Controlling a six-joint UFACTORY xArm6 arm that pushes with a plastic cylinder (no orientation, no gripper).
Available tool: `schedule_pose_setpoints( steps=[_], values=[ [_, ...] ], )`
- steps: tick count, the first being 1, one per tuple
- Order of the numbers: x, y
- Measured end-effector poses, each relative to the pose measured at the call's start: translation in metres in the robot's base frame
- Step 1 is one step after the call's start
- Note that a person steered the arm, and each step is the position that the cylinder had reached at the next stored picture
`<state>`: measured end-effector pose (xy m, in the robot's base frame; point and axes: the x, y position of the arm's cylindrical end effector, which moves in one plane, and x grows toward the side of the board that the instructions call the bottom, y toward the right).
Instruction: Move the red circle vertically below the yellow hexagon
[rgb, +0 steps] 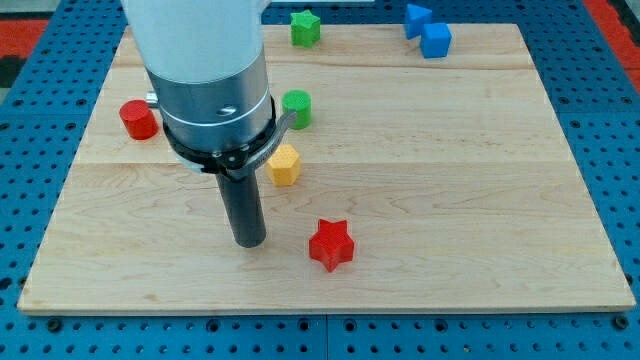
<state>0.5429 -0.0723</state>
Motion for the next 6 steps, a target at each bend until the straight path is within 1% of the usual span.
schedule_pose_setpoints(
  steps=[2,3,4,5,6],
  values=[
    [0.017,0.116],
    [0.023,0.161],
    [0.013,0.174],
    [-0.033,0.152],
    [-0.096,0.127]
  ],
)
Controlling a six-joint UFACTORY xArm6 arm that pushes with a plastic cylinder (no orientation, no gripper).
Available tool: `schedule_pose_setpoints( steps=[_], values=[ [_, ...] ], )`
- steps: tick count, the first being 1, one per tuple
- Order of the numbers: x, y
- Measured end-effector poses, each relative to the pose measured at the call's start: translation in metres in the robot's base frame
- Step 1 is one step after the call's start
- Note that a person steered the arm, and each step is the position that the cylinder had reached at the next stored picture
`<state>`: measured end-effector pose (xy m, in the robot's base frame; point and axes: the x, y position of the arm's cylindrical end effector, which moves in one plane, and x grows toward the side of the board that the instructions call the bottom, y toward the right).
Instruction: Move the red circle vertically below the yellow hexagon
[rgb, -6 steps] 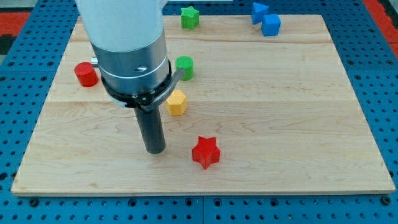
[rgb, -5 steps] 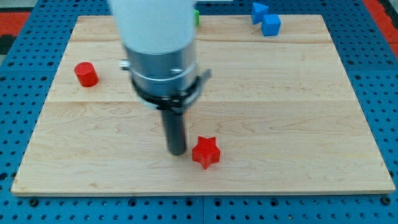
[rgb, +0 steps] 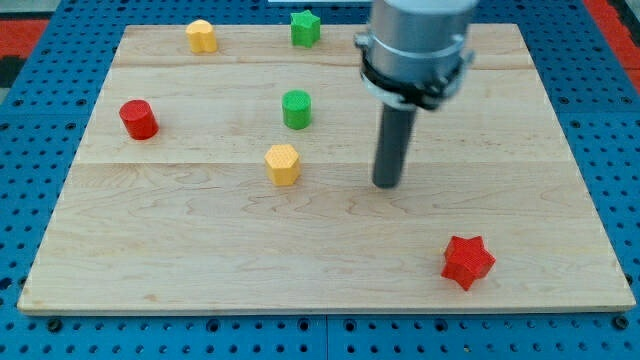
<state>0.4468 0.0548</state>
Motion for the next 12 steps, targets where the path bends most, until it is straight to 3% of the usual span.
schedule_pose_setpoints(
  steps=[2,3,6,7,10,12],
  values=[
    [-0.051,-0.15],
    [-0.063,-0.194],
    [-0.108,-0.222],
    [-0.118,-0.269],
    [-0.081,-0.305],
    [-0.02,-0.271]
  ],
)
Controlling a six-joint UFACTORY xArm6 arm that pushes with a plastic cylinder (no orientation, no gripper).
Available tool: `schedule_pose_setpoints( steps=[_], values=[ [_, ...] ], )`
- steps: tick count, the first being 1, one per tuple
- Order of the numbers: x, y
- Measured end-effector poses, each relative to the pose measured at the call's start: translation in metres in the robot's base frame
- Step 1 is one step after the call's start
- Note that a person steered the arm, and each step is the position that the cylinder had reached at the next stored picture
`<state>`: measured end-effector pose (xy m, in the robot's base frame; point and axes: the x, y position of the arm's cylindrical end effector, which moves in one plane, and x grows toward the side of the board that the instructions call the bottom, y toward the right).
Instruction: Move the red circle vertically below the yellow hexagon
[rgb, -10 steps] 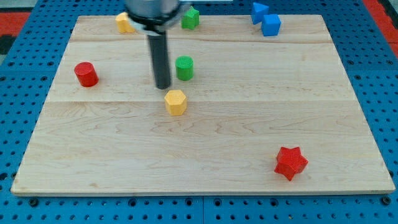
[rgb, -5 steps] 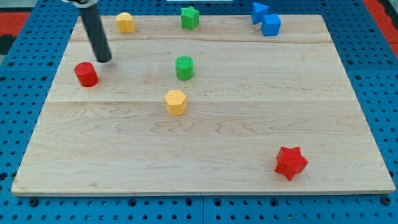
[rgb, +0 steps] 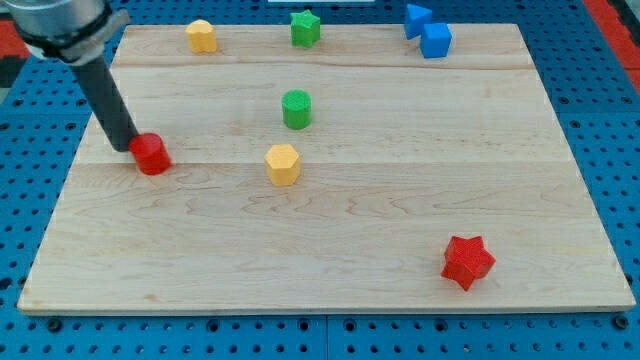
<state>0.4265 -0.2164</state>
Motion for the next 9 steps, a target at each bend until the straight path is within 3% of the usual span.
schedule_pose_setpoints(
  steps=[2,4,6,9],
  values=[
    [0.026,0.075],
    [0.022,0.091],
    [0.09,0.146],
    [0.09,0.162]
  ],
)
